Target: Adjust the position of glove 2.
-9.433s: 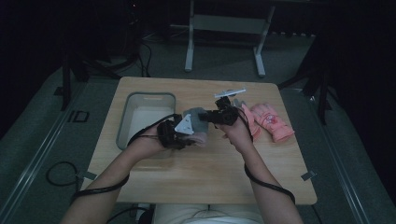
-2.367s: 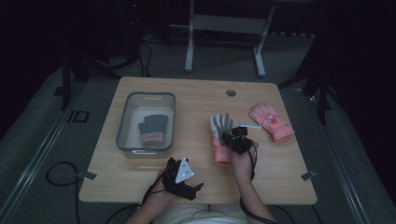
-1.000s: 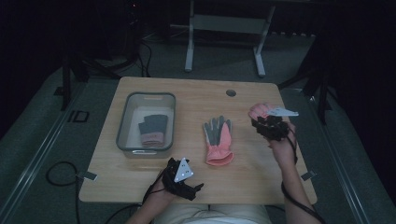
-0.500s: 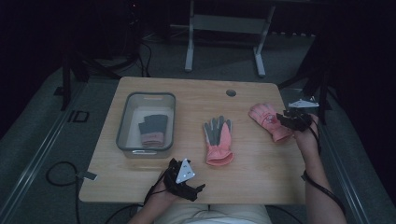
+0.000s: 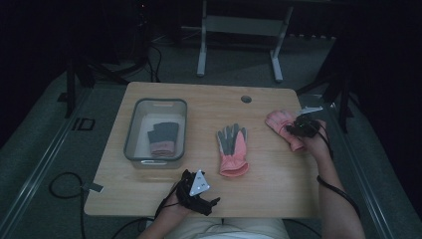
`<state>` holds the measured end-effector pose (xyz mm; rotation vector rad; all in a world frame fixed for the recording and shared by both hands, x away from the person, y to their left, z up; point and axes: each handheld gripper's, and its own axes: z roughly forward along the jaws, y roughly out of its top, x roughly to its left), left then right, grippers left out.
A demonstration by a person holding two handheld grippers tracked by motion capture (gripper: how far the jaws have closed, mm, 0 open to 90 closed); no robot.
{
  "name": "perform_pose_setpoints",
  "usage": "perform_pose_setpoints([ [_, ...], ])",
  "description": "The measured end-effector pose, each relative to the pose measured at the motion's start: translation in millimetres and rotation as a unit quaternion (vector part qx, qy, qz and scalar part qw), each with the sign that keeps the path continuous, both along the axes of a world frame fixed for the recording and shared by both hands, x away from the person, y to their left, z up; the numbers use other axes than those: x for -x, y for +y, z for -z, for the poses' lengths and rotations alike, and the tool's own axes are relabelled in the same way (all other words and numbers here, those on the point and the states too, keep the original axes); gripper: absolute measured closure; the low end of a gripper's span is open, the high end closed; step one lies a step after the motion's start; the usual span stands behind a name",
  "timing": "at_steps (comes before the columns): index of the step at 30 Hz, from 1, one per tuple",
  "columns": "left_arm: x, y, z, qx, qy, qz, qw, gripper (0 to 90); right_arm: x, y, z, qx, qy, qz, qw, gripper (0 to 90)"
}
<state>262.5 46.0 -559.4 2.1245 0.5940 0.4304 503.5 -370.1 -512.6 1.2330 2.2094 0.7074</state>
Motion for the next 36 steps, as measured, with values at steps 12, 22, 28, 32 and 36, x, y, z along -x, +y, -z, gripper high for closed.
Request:
perform_pose_setpoints([
  [12, 1.3, 1.0, -1.8, -0.003, -0.013, -0.003, 0.9999, 1.8, -11.5, -1.4, 11.5, -0.032, 0.038, 0.024, 0.9985, 78.6],
  [22, -1.0, 1.8, -1.4, -0.003, -0.012, 0.0, 0.9999, 1.9, 3.3, 4.1, -8.9, -0.076, 0.024, 0.088, 0.9929, 86.1],
  [28, -0.5, 4.3, -3.5, 0.001, -0.018, -0.002, 0.9998, 1.9, 35.8, 20.3, -35.3, -0.107, -0.013, 0.125, 0.9863, 86.1],
  [32, -3.1, 7.6, -3.4, 0.003, -0.016, -0.009, 0.9998, 1.9, 59.4, 27.6, -56.5, -0.131, -0.033, 0.16, 0.9779, 86.1],
  [36, -4.2, 10.8, -4.0, 0.006, -0.016, -0.011, 0.9998, 1.9, 79.4, 37.3, -68.7, -0.143, -0.039, 0.174, 0.9735, 86.2],
])
